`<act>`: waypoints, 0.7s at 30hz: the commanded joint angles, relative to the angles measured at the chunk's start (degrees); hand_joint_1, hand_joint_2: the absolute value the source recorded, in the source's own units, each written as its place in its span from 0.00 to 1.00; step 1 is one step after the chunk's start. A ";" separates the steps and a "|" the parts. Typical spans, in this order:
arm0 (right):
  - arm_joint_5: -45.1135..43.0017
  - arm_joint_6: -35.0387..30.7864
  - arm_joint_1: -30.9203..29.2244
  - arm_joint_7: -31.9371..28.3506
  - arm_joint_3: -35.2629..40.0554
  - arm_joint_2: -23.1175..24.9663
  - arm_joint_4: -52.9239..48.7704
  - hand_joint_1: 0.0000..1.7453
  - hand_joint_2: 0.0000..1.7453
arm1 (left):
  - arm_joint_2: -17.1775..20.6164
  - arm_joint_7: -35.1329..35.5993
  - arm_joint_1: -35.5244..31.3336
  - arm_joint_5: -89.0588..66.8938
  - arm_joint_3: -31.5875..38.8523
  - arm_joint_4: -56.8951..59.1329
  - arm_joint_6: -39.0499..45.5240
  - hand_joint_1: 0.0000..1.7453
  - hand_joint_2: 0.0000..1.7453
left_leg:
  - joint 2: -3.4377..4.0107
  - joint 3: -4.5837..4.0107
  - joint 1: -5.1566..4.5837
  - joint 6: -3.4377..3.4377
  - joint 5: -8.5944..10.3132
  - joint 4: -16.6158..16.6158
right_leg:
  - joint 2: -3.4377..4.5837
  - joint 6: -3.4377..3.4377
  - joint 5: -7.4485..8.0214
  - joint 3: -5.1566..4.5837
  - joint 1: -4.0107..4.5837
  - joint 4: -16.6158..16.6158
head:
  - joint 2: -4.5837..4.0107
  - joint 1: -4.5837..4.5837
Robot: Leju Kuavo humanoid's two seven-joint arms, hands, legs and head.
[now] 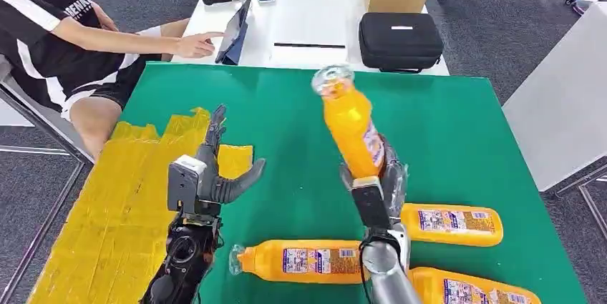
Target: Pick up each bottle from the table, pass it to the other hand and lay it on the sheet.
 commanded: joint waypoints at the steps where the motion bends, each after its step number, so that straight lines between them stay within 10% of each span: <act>1: -6.97 1.08 -1.85 -1.36 -1.09 -0.08 2.39 1.00 1.00 | 2.27 0.18 -3.04 1.13 -3.36 2.25 -0.73 0.00 1.00 | 0.09 0.28 0.13 -0.27 -0.15 0.02 | -0.02 -0.11 -0.11 0.28 0.13 -0.03 | 0.00 0.00; 21: -14.83 20.19 -4.88 -0.62 15.72 -6.02 4.62 1.00 1.00 | 3.72 0.19 -6.83 5.52 -7.91 3.45 -6.41 0.00 1.00 | 0.02 0.26 0.11 -0.24 -0.13 -0.02 | -0.07 -0.09 -0.11 0.29 0.11 -0.06 | 0.00 0.00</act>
